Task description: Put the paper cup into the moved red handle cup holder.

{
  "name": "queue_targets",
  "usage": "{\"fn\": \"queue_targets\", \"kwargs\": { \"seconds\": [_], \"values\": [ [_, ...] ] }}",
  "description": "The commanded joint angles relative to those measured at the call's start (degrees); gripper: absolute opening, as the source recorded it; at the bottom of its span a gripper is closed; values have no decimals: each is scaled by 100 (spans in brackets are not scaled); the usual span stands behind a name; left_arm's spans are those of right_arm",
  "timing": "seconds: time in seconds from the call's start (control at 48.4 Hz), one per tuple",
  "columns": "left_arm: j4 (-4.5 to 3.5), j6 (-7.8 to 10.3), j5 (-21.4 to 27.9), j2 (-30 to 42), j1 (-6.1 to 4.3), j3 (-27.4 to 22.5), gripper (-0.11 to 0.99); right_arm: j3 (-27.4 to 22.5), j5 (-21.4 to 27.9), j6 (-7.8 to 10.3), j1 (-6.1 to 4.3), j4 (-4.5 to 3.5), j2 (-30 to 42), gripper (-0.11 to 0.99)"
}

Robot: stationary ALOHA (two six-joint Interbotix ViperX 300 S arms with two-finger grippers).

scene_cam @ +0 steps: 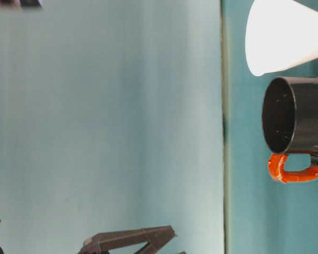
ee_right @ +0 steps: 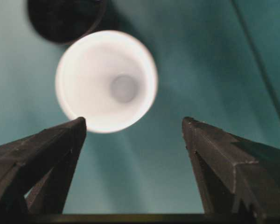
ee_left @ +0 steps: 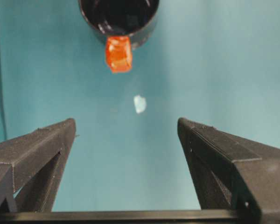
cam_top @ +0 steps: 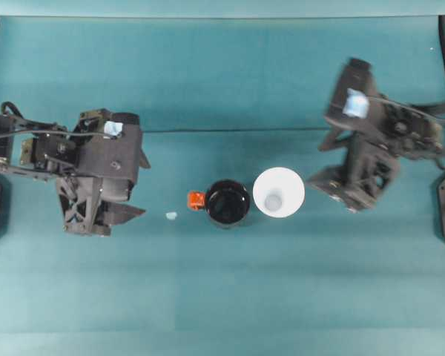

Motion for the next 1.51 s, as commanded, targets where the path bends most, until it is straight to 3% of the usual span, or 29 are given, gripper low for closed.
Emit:
{"fn": "queue_targets", "kwargs": {
  "seconds": [0.0,0.269,0.537,0.785,0.868,0.95,1.157,1.24,1.343,1.488],
  "values": [
    [18,-18,-26,-114,-18,-44,96,-237,-35,53,-44,0,255,98],
    [18,-272,-35,-132,-18,35,96,-404,-378,70,35,44,1292,98],
    [18,-299,-114,-237,-44,149,95,-431,-483,70,-88,44,2057,98],
    [18,-290,-123,-255,-35,167,95,-457,-457,88,-123,44,2180,98],
    [18,-290,-123,-255,-35,167,95,-457,-422,132,-149,79,2180,95],
    [18,-290,-123,-255,-44,167,95,-457,-378,264,-167,88,2180,83],
    [18,-290,-123,-255,-44,167,95,-457,-369,580,-202,79,2180,23],
    [18,-290,-123,-255,-35,167,95,-457,-378,633,-202,79,2180,6],
    [18,-299,-158,-255,-44,167,95,-457,-369,642,-193,88,2180,-5],
    [18,-299,-220,-255,-35,167,95,-466,-352,633,-185,123,2171,-8]
  ]
}}
